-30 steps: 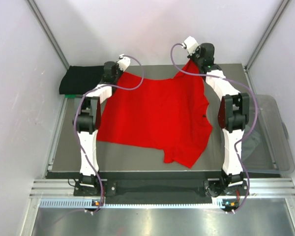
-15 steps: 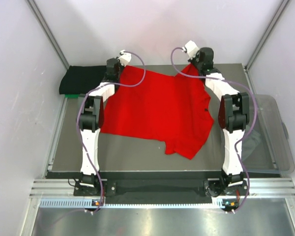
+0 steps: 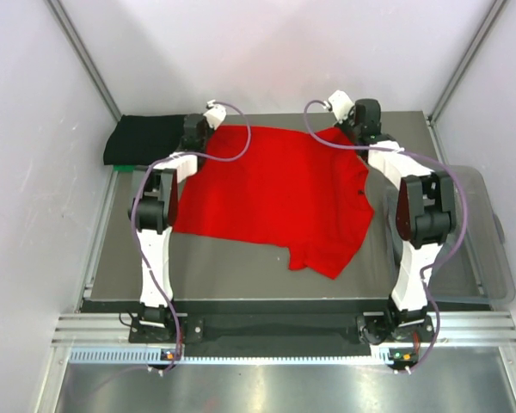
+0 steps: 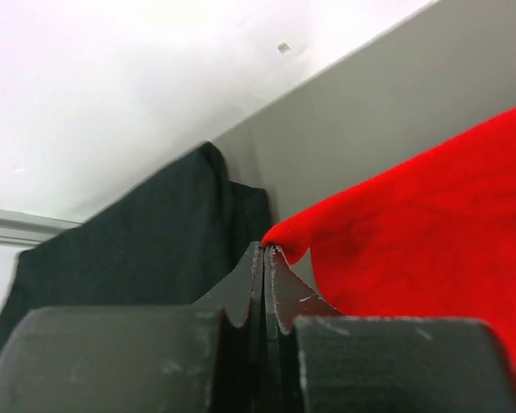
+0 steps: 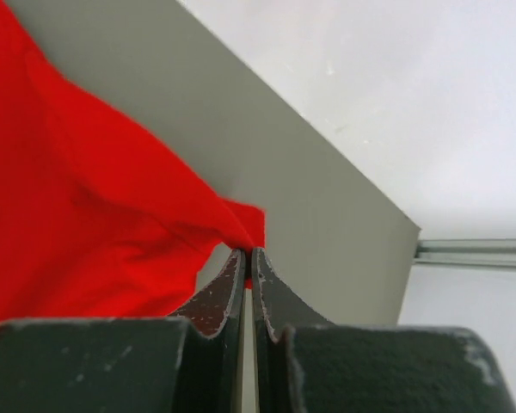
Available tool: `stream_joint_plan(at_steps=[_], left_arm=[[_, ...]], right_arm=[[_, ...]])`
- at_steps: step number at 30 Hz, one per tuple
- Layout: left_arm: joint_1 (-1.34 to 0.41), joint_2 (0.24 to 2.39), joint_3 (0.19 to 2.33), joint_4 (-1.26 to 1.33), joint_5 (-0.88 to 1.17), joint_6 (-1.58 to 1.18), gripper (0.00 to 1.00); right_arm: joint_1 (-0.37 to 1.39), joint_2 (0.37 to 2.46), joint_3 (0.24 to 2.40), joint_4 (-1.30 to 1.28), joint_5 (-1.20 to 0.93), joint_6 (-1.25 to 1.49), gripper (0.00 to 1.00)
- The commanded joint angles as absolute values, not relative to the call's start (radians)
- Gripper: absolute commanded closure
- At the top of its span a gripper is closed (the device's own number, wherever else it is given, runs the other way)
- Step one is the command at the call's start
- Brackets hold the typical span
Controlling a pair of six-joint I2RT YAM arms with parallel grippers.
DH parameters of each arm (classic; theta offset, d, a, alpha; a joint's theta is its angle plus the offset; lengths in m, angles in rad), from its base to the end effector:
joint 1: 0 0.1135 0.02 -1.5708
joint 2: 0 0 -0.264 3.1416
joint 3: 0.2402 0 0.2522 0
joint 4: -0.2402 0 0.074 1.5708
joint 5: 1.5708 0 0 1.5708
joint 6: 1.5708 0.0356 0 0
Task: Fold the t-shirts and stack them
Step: Flatten the tshirt out
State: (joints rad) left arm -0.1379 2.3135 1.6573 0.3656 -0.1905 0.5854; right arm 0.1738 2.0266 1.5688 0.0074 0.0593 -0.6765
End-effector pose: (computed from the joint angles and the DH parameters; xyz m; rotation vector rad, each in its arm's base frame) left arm 0.5295 -0.0667 0.1748 0.5400 1.8054 0.4857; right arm 0.4742 0.0811 0.2484 -0.8071 1.8746 -0.3770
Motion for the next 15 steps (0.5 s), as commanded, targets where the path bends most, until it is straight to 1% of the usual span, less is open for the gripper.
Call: stream_joint_plan(at_steps=[1, 5, 15], left_arm=[[-0.132, 2.178, 1.632, 0.439, -0.179, 0.561, 1.00], [-0.121, 2.128, 1.605, 0.433, -0.179, 0.543, 1.00], [-0.089, 2.017, 1.531, 0.413, -0.181, 0.496, 1.00]], right_arm=[[0.158, 1.896, 1.557, 0.006, 0.031, -0.634, 1.00], [0.166, 1.856, 1.554, -0.084, 0.002, -0.598, 1.00], [0.199, 1.816, 1.516, -0.118, 0.003, -0.546, 1.00]])
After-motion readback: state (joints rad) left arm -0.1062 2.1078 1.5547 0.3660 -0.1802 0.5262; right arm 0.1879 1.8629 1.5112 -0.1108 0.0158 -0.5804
